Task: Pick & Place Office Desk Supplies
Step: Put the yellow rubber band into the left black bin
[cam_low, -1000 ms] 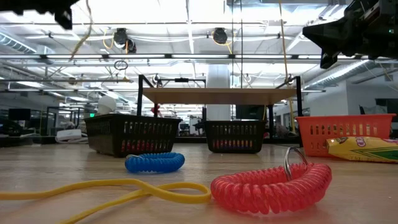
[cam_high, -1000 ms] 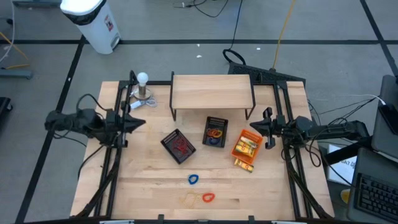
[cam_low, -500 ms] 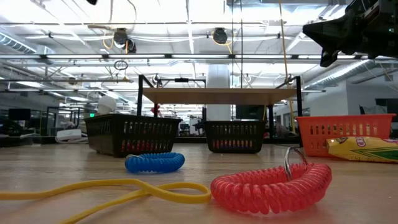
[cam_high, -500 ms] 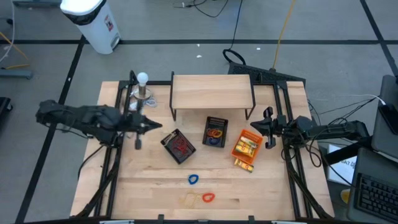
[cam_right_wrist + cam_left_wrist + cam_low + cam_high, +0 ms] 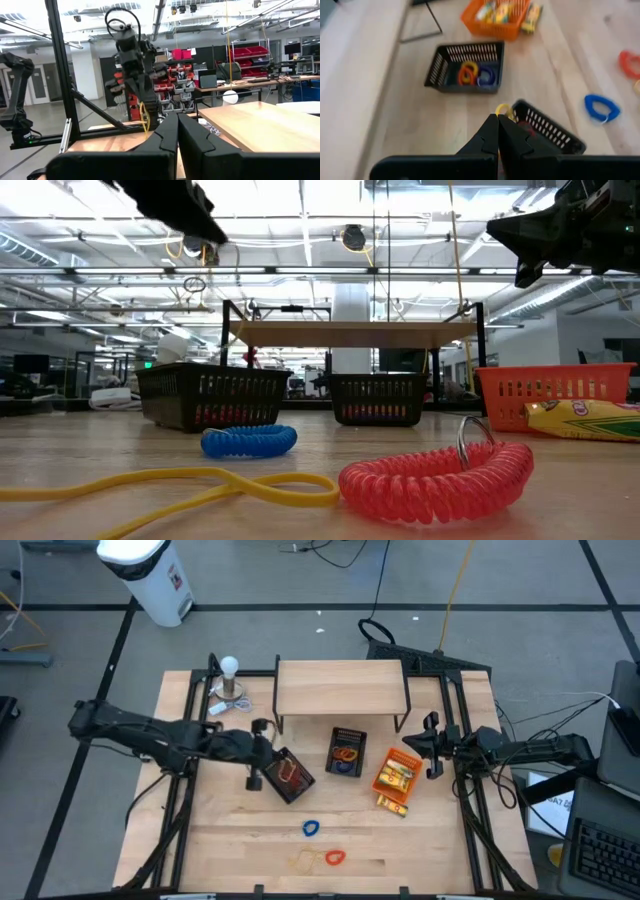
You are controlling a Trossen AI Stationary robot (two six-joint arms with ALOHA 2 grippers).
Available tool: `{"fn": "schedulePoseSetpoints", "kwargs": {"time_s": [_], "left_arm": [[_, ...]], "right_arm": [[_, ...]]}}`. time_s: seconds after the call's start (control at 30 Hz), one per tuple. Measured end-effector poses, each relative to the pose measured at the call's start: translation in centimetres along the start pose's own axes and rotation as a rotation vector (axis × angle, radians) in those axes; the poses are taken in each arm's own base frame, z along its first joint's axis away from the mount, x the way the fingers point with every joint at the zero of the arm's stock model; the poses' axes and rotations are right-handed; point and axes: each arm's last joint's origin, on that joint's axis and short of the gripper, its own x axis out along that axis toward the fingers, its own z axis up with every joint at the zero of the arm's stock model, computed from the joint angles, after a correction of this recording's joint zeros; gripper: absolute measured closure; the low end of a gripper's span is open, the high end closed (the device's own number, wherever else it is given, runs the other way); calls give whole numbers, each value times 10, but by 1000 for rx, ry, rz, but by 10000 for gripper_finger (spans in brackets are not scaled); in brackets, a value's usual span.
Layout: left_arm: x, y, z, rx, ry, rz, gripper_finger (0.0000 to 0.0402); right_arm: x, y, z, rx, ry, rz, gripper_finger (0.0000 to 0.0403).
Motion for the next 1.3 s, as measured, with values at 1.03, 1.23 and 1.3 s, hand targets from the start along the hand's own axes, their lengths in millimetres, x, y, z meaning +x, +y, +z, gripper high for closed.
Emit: {"fn": "schedulePoseSetpoints", "kwargs": {"time_s": [1.03,1.23,1.3], "left_arm": [[75,-5,-39,154,406,-19,401],[74,-3,-42,193,447,34,401],[74,-5,-41,198,436,20,401]], "right_arm": [[0,0,-3,5,30,-2,399],[0,0,-3,-3,31,-2,399],[0,0,-3,-3,31,-2,399]]}}
